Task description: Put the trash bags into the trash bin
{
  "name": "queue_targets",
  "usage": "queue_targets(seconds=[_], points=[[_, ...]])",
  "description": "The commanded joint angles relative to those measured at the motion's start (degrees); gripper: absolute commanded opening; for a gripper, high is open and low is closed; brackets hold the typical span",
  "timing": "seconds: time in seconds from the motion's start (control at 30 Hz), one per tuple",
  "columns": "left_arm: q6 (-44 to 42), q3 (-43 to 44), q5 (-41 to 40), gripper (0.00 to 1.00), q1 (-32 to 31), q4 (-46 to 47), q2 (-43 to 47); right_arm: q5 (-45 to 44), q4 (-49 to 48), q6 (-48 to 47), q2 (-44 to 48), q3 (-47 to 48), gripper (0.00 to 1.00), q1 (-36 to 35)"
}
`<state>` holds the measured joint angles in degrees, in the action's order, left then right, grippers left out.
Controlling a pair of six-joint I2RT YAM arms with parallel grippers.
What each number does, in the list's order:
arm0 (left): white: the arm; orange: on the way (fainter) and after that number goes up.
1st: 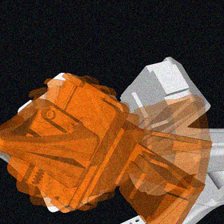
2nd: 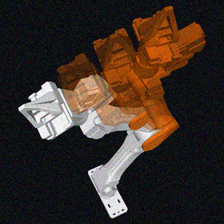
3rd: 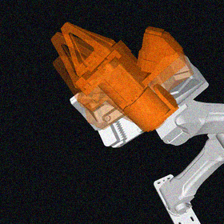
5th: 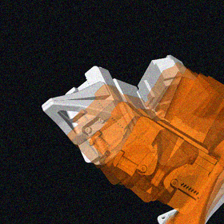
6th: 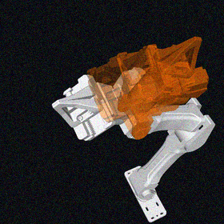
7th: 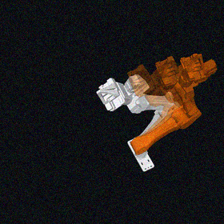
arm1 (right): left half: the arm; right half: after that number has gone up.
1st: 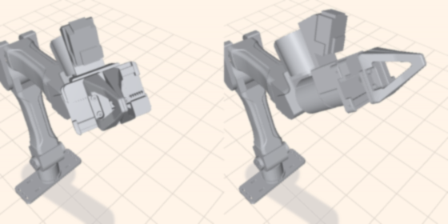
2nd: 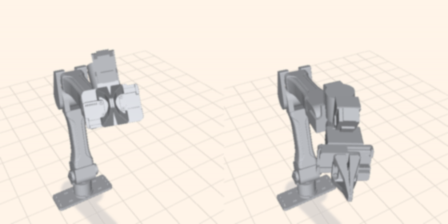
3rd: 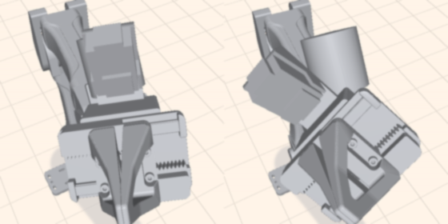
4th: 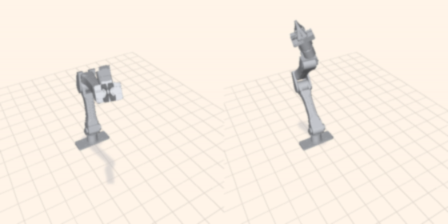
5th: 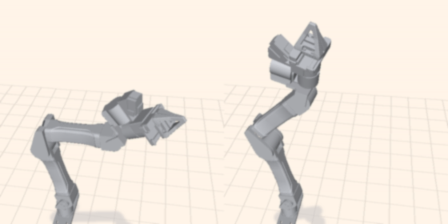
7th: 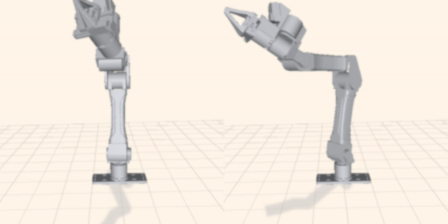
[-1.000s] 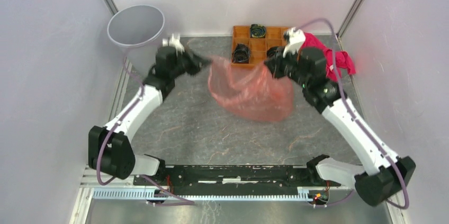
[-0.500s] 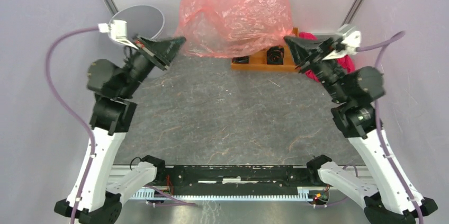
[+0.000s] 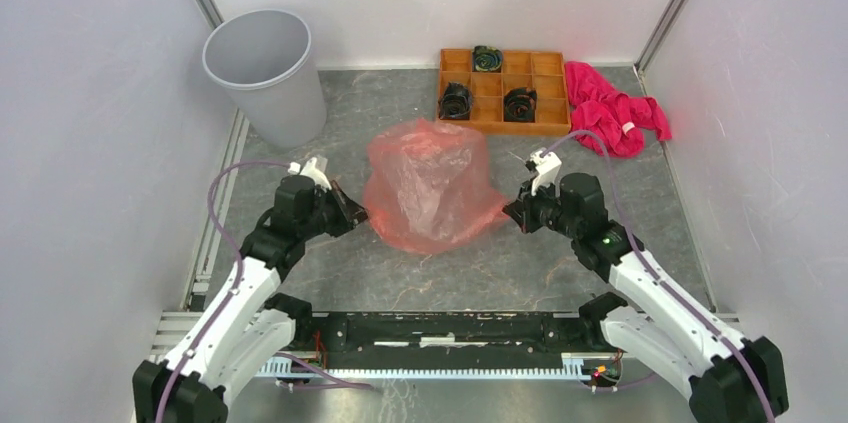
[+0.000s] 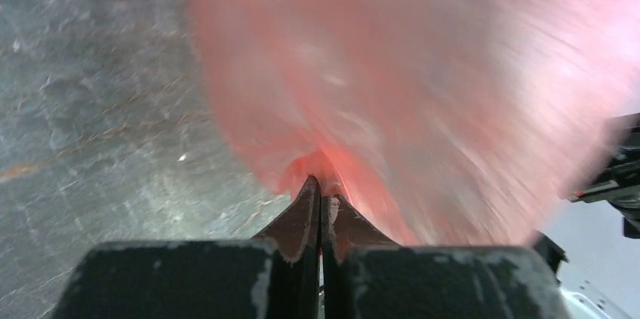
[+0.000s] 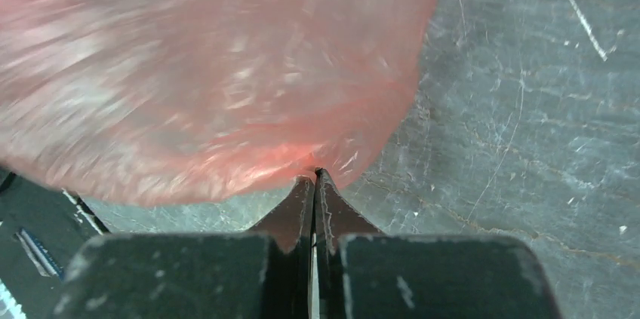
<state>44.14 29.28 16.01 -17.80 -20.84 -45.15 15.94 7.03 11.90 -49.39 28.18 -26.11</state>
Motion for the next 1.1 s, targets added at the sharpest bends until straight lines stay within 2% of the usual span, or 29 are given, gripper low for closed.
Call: queue_targets(seconds=[0.0, 0.13, 0.37, 0.53, 0.63, 0.7, 0.77, 0.93, 1.07], points=[[1.0, 5.6, 2.1, 0.02, 0.0, 0.9, 2.5, 1.4, 1.0, -1.6, 3.5, 4.8, 0.0, 0.0], [-1.2, 11.1, 4.3, 0.02, 0.0, -2.4, 2.4, 2.3, 4.8, -2.5, 3.1, 10.8, 0.0, 0.0], [-8.7, 27.2, 5.8, 0.02, 0.0, -7.4, 2.6, 4.2, 6.8, -3.8, 1.6, 20.5, 0.0, 0.0], [-8.5, 31.0, 14.9, 0.02, 0.0, -1.7, 0.8, 12.5, 1.3, -2.0, -1.1, 21.5, 0.04, -0.2], [0.4, 27.6, 20.5, 0.02, -0.5, 10.8, -0.9, 13.9, -5.6, 4.3, -3.1, 20.5, 0.04, -2.2], [6.8, 25.0, 19.8, 0.02, -2.2, 19.2, -2.7, 14.1, -13.3, 9.6, -4.3, 19.1, 0.05, -4.5], [8.6, 25.1, 17.2, 0.02, -5.6, 23.3, -5.7, 14.8, -18.7, 13.1, -6.2, 18.9, 0.05, -7.1], [6.2, 28.4, 10.4, 0.02, -15.6, 23.6, -14.3, 13.7, -25.4, 18.0, -10.2, 19.6, 0.07, -11.6], [5.7, 28.8, 8.6, 0.02, -17.5, 24.1, -16.6, 12.9, -28.4, 20.0, -10.7, 18.6, 0.08, -13.1]])
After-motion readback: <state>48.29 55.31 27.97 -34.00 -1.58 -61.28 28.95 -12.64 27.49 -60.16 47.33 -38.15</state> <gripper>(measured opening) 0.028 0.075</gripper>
